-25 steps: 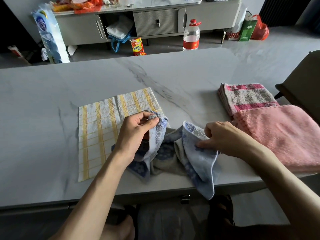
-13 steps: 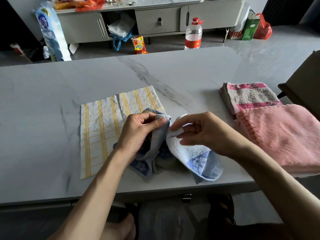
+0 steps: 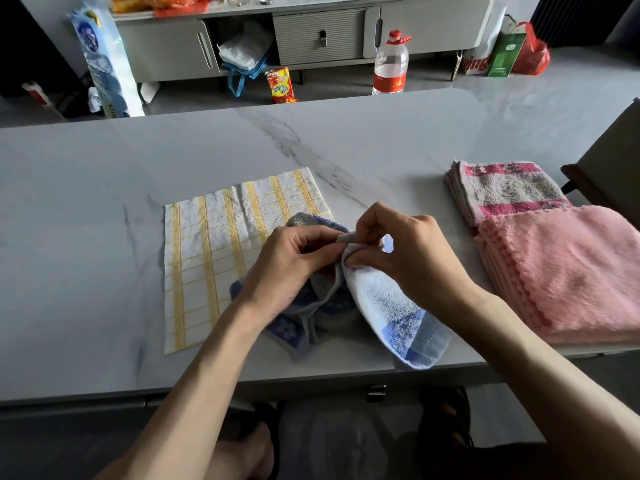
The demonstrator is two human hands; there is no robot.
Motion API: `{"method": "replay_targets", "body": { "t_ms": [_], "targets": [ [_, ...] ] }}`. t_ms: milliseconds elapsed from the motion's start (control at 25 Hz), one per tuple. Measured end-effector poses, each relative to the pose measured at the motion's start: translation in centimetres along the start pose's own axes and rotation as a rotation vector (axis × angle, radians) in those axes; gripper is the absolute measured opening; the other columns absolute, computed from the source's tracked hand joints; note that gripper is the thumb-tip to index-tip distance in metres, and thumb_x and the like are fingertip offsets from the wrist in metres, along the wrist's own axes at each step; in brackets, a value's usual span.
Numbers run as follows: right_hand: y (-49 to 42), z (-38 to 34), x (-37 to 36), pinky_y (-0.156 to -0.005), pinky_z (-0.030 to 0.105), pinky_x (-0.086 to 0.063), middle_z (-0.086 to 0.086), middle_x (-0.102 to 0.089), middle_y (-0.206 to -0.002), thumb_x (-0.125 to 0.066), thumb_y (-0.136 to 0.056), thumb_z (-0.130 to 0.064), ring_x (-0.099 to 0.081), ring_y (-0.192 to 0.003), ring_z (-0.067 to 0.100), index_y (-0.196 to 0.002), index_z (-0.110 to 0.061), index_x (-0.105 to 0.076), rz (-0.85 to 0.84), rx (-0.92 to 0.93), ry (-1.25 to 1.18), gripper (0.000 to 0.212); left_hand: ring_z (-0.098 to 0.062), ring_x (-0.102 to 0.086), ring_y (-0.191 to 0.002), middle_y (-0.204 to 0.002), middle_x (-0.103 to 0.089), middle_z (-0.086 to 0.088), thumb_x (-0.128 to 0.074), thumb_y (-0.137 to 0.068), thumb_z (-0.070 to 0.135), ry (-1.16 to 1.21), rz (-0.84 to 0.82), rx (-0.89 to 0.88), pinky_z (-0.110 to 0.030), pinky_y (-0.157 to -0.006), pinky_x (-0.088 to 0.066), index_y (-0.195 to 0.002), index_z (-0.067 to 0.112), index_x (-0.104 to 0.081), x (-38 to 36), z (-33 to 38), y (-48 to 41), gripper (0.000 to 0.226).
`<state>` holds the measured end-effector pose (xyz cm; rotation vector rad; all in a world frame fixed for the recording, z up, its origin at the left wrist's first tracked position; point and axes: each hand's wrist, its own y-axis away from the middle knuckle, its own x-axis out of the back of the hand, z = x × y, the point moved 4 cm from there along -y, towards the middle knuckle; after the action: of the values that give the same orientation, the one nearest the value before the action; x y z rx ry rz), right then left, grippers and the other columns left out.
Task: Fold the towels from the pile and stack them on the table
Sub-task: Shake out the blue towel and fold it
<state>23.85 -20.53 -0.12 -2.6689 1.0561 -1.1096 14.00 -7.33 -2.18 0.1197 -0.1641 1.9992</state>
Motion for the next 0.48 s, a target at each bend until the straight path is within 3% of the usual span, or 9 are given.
{"method": "replay_targets", "body": {
  "t_ms": [320, 400, 480],
  "targets": [
    [0.27, -0.33, -0.18, -0.061, 0.003, -0.037, -0.005, -0.074, -0.073, -0.083, -0.071, -0.012, -0.059, -0.062, -0.006, -0.079, -0.013, -0.072, 0.078, -0.037, -0.077, 0.014, -0.012, -0.073, -0.079, -0.086, -0.078, 0.004, -0.068, -0.085, 0.004, -0.103, -0.007, -0.084, -0.022, -0.074, -0.056, -0.095, 0.017, -0.076, 0.46, 0.31, 0.28, 0.018],
    [0.28, -0.31, -0.21, -0.062, 0.004, -0.038, -0.006, -0.073, -0.072, -0.083, -0.071, -0.014, -0.06, -0.064, -0.005, -0.079, -0.013, -0.072, 0.078, -0.024, -0.054, 0.014, -0.016, -0.073, -0.076, -0.085, -0.078, 0.001, -0.069, -0.085, 0.005, -0.138, -0.003, -0.102, -0.023, -0.071, -0.056, -0.097, 0.016, -0.077, 0.59, 0.26, 0.31, 0.017],
    [0.24, -0.15, -0.34, -0.064, 0.007, -0.041, -0.01, -0.071, -0.07, -0.083, -0.072, -0.017, -0.063, -0.069, 0.001, -0.079, -0.015, -0.071, 0.065, -0.018, -0.027, 0.014, -0.01, -0.072, -0.073, -0.083, -0.077, 0.004, -0.07, -0.086, 0.007, -0.174, -0.013, -0.115, -0.019, -0.068, -0.054, -0.098, 0.016, -0.077, 0.66, 0.21, 0.39, 0.017]
  ]
}}
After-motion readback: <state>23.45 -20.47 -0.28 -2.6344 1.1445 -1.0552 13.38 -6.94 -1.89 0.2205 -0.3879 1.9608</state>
